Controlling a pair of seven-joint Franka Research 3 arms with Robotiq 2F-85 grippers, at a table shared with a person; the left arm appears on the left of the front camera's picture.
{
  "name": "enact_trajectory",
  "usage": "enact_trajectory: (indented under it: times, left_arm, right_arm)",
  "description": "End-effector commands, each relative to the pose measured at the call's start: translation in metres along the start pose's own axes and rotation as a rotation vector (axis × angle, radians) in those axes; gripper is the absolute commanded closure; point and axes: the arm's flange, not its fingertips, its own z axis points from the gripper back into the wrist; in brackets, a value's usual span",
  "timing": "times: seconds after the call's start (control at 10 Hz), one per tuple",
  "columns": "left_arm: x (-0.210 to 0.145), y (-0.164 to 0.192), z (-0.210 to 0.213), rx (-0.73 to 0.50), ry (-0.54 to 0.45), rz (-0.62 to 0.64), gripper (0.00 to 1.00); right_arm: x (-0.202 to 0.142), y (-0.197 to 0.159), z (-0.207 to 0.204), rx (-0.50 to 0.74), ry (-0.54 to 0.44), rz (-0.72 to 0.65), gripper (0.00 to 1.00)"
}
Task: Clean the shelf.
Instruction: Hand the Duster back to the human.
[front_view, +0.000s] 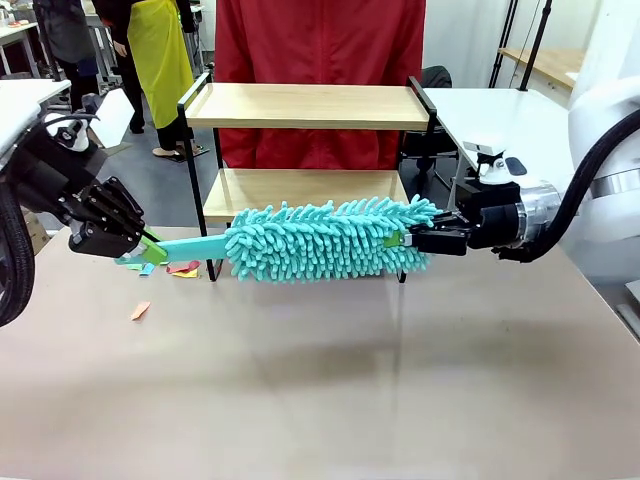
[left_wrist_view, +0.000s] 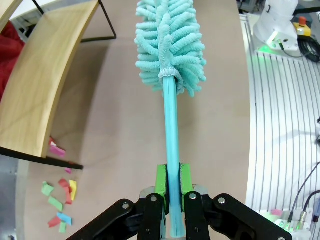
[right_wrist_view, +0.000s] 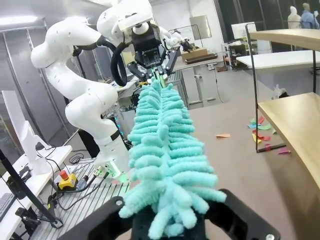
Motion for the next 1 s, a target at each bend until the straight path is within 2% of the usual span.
enact_trajectory:
  times: [0.0, 0.1, 0.2, 0.3, 0.4, 0.6, 0.9]
  left_arm:
    - [0.000, 0.000, 0.000, 0.001, 0.000, 0.001, 0.30]
    - [0.000, 0.001, 0.006, -0.016, -0.037, 0.030, 0.30]
    - [0.000, 0.001, 0.015, -0.024, -0.079, 0.047, 0.00]
    - [-0.001, 0.000, 0.025, -0.029, -0.118, 0.054, 0.26]
    - [-0.002, 0.001, 0.036, -0.044, -0.176, 0.053, 0.00]
    - [-0.016, 0.002, 0.064, -0.024, -0.285, 0.074, 0.00]
    - [-0.063, 0.001, 0.111, 0.026, -0.421, 0.099, 0.00]
  right_arm:
    - [0.001, -0.001, 0.000, -0.014, 0.011, 0.005, 1.00]
    - [0.001, -0.001, 0.000, -0.014, 0.011, 0.005, 1.00]
    - [0.001, -0.001, 0.000, -0.014, 0.011, 0.005, 1.00]
    - [0.001, -0.001, 0.000, -0.014, 0.011, 0.005, 1.00]
    - [0.001, -0.001, 0.000, -0.014, 0.011, 0.005, 1.00]
    - [0.001, -0.001, 0.000, -0.014, 0.011, 0.005, 1.00]
    - [0.001, -0.001, 0.000, -0.014, 0.011, 0.005, 1.00]
